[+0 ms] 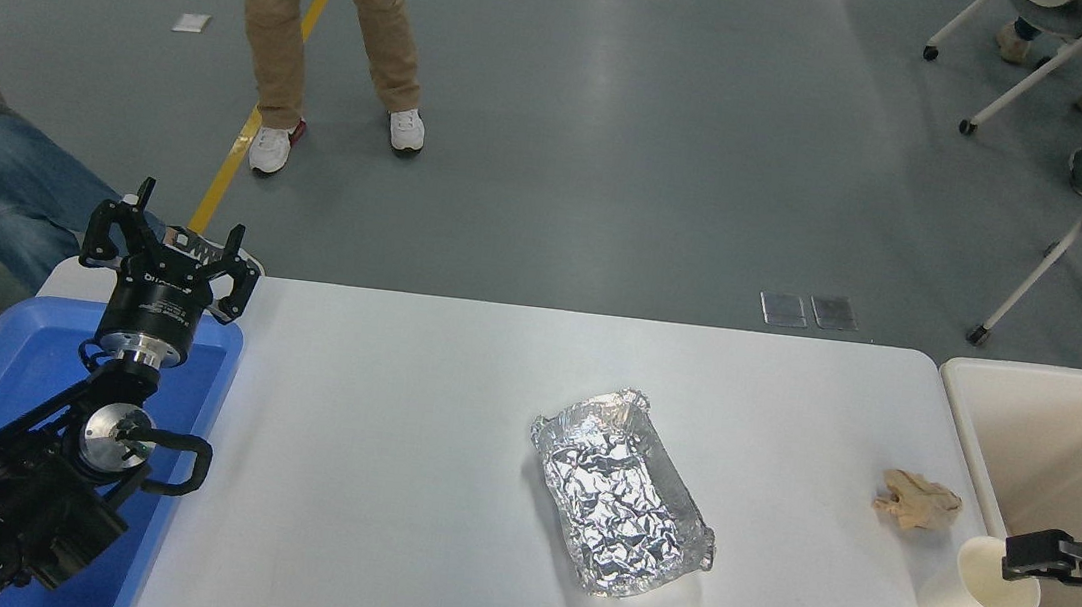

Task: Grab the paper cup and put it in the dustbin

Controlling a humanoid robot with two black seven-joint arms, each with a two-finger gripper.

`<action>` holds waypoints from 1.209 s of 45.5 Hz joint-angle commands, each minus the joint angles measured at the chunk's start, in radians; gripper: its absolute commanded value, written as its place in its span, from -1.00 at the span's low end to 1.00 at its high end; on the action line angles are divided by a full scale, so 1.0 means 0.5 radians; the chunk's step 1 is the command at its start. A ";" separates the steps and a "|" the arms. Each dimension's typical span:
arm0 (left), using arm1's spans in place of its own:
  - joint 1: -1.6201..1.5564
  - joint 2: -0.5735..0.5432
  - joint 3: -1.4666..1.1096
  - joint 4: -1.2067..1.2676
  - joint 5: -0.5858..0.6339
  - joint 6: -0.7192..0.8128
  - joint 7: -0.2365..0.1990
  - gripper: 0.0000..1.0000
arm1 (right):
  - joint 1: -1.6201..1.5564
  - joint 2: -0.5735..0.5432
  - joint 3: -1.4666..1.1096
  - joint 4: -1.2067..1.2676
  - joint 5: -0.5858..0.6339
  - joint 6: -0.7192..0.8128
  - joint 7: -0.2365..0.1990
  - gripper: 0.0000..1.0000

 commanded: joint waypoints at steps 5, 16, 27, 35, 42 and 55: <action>0.000 0.000 0.000 0.000 0.000 0.000 0.000 0.98 | -0.255 0.007 0.204 -0.167 0.012 -0.046 0.000 1.00; 0.000 0.000 0.000 0.000 0.000 0.000 0.000 0.98 | -0.357 0.013 0.232 -0.210 0.006 -0.215 0.006 0.12; 0.000 0.000 0.000 0.000 0.000 0.000 0.000 0.98 | -0.332 0.001 0.220 -0.201 -0.013 -0.221 0.033 -1.00; 0.000 0.000 0.000 0.000 0.000 0.000 0.000 0.98 | -0.246 -0.011 0.202 -0.201 -0.016 -0.218 0.147 -1.00; -0.003 0.000 0.000 0.000 0.000 0.000 0.000 0.98 | -0.099 -0.118 0.177 -0.145 -0.019 -0.194 0.211 -1.00; 0.000 0.000 0.000 0.000 0.000 0.000 0.000 0.98 | 0.419 -0.272 0.015 0.167 -0.160 -0.163 0.346 -1.00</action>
